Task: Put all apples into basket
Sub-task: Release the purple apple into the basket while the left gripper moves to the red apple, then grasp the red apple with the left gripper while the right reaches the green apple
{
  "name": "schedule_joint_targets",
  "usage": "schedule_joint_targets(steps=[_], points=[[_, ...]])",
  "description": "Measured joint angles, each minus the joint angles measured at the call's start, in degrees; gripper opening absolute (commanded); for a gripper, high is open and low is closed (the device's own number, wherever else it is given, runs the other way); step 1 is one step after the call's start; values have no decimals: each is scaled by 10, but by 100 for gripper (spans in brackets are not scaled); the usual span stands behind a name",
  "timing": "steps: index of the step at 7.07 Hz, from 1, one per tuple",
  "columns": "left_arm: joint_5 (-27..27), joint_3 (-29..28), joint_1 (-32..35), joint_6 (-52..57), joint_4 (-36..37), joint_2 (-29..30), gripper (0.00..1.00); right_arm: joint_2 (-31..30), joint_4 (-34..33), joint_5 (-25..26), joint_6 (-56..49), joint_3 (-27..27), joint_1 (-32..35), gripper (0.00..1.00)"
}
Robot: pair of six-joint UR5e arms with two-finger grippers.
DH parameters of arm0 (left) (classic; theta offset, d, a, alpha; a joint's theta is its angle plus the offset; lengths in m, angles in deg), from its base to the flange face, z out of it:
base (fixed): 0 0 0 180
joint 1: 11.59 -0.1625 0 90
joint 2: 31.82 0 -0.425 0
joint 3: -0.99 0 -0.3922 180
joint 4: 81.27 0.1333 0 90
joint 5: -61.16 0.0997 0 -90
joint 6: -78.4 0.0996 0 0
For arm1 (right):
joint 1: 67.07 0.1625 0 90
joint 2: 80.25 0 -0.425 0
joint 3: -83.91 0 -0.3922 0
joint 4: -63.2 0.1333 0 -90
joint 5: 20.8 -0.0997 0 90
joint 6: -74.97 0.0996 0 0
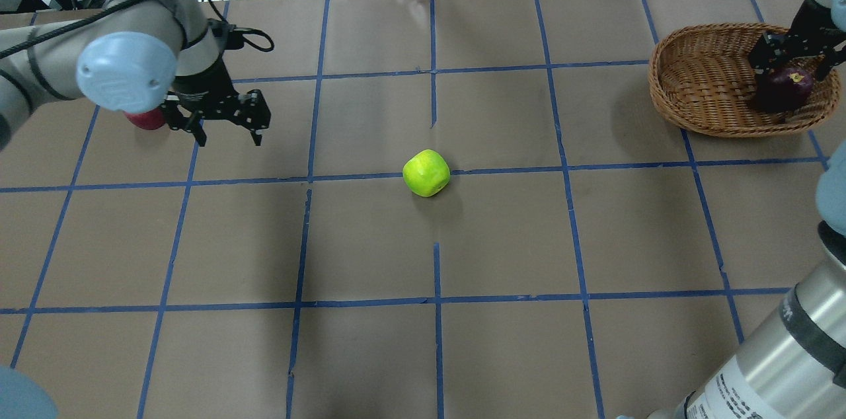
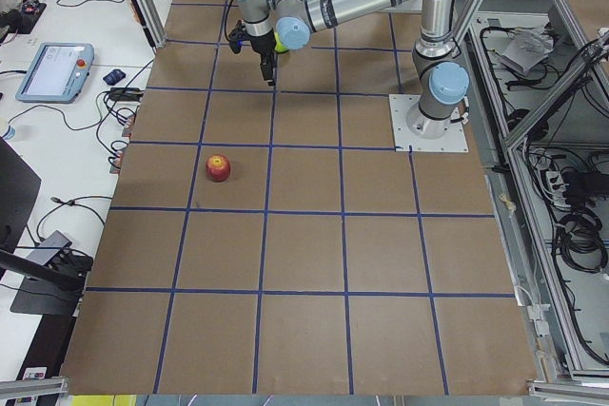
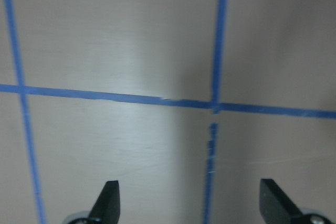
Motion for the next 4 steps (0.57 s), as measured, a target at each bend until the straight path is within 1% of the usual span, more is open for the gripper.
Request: schedule_joint_targets(steps=[1, 2, 3, 4], points=[[3, -4, -57, 77, 7, 5, 93, -31, 52, -41, 18, 1, 29, 100], [3, -8, -102, 151, 35, 16, 90, -53, 89, -71, 51, 2, 72, 100], [2, -9, -131, 217, 85, 32, 90, -66, 107, -91, 102, 3, 131, 100], [-2, -6, -144, 270, 142, 49, 92, -71, 113, -103, 181, 5, 192, 100]])
